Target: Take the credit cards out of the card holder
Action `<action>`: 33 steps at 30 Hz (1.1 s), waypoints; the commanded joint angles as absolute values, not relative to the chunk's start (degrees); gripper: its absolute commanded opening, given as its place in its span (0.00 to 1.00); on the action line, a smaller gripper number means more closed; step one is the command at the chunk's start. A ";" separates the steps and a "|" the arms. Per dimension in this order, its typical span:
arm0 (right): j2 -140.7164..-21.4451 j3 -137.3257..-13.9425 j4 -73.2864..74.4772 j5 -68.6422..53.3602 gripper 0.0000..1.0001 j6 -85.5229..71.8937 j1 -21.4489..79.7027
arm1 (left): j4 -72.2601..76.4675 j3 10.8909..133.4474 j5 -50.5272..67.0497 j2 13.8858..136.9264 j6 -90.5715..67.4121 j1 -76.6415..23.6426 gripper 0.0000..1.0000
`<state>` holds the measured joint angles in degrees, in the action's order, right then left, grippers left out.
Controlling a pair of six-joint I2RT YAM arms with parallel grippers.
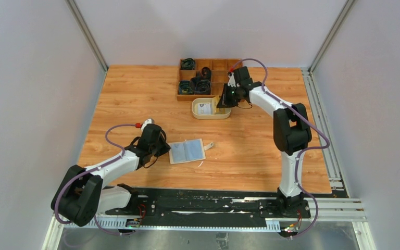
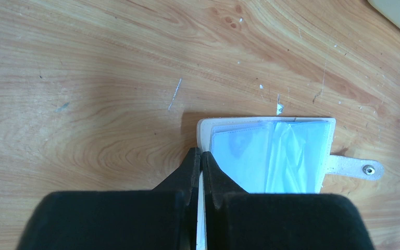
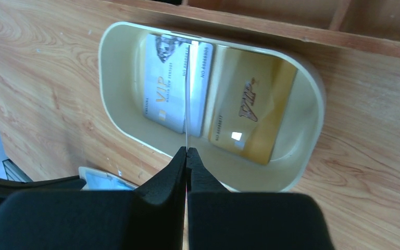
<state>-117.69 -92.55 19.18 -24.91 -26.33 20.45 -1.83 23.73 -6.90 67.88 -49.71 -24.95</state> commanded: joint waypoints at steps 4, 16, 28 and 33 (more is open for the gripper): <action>-118.81 -89.81 19.51 -22.66 0.00 -24.90 18.19 | -1.58 23.94 -8.22 68.32 -48.60 -25.14 0.00; -118.99 -91.66 24.27 -20.53 0.19 -20.67 15.97 | -1.52 23.99 -7.88 68.68 -48.60 -25.05 0.00; -114.47 -103.40 31.65 -18.61 0.33 -17.05 15.79 | -1.76 24.39 -7.66 68.40 -48.52 -25.05 0.00; -106.12 -101.39 31.61 -19.36 0.58 -14.61 21.24 | -1.59 24.87 -7.52 68.75 -48.33 -25.05 0.00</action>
